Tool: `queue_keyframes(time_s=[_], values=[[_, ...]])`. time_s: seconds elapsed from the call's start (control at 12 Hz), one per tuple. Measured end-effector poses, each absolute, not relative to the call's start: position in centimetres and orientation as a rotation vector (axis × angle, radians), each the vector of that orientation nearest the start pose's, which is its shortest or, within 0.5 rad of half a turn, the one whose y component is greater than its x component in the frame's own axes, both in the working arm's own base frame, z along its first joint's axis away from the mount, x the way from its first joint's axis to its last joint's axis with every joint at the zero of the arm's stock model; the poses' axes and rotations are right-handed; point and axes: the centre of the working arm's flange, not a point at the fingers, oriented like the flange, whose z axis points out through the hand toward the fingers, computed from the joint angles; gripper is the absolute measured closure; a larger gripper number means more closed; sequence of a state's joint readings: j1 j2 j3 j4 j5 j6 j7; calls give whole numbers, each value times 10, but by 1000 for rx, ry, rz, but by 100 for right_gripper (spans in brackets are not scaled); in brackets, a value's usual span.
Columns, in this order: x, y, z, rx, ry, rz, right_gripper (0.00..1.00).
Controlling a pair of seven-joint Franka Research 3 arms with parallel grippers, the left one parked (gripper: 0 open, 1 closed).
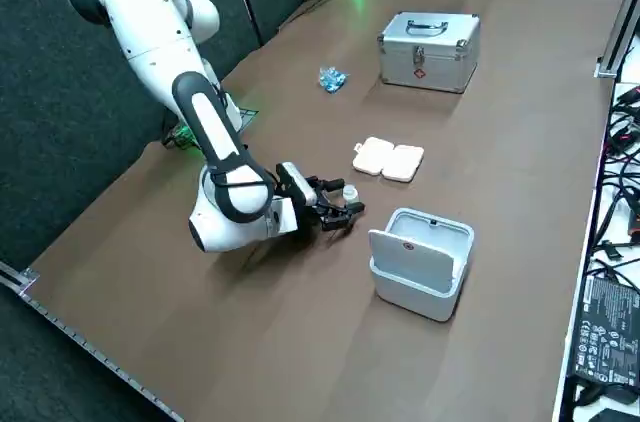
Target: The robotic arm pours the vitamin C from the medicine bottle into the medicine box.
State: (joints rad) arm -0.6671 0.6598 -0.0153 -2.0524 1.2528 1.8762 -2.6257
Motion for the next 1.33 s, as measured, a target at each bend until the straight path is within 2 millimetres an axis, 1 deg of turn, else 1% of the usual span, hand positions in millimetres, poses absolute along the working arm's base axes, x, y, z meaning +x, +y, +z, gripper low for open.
queue_keyframes(time_s=[0.25, 0.42, 0.58, 0.67, 0.75, 1.0, 1.17, 1.33], values=[[453, -280, 111, -1986, -1056, -1235, 0], [453, -290, 128, -2008, -1068, -1216, 0], [451, -302, 150, -2040, -1078, -1196, 0], [449, -307, 174, -2074, -1079, -1166, 0], [448, -307, 187, -2094, -1081, -1141, 0], [455, -293, 222, -2159, -1079, -1017, 0], [467, -278, 243, -2205, -1074, -899, 0], [481, -257, 266, -2257, -1084, -745, 0]])
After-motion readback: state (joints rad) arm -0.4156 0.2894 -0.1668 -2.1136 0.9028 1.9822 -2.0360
